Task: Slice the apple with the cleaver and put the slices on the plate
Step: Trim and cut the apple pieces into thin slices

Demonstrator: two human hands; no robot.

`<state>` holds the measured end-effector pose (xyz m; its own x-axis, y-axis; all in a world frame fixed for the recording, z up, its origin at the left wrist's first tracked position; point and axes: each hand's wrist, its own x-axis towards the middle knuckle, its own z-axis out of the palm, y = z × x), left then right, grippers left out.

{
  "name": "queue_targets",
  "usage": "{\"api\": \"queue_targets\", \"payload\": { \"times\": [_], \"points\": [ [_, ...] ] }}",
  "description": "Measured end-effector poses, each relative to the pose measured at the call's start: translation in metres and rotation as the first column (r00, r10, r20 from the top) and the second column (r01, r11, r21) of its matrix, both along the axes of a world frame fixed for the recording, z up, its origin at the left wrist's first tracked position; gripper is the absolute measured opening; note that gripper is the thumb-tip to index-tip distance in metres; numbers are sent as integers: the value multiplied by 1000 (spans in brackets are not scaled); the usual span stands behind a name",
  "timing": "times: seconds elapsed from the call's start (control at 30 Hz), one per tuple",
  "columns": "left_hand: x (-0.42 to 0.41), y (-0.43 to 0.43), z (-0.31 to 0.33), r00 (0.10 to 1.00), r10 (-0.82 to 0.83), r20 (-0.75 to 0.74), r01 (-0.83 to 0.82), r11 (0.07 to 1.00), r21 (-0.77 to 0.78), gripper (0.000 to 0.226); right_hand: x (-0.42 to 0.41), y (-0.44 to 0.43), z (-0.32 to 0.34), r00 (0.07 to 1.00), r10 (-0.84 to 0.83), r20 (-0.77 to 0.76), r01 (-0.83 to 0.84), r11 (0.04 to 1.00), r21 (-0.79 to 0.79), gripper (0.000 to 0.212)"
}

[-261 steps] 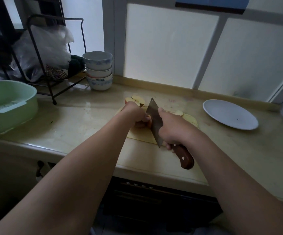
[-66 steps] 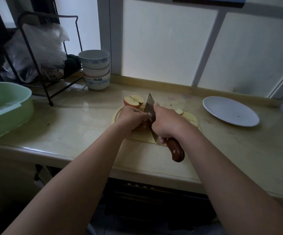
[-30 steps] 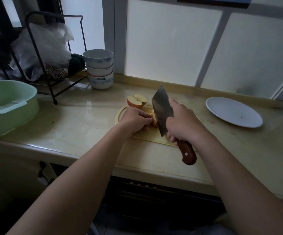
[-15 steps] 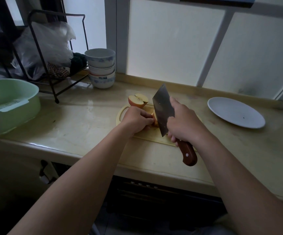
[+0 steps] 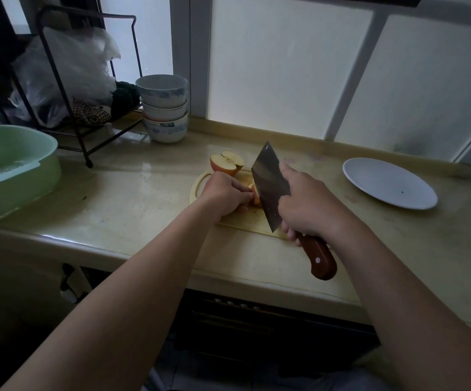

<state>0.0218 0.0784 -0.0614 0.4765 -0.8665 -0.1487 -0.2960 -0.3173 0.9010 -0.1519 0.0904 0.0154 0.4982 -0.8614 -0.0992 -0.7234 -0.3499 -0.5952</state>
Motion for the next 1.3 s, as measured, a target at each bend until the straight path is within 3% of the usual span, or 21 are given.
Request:
{"api": "queue_targets", "payload": {
  "times": [0.77, 0.97, 1.3],
  "points": [
    [4, 3, -2, 1000, -20, -17, 19, 998, -55, 9, 25, -17, -13, 999, 10, -47, -9, 1000, 15, 91],
    [6, 4, -4, 999, -42, 1, 42, 995, -90, 27, 28, -16, -10, 996, 30, -89, -28, 999, 24, 94],
    [8, 5, -1, 1000, -10, 0, 10, 998, -62, 5, -1, -30, -2, 981, -74, 180, 58, 994, 90, 87]
  ]
}}
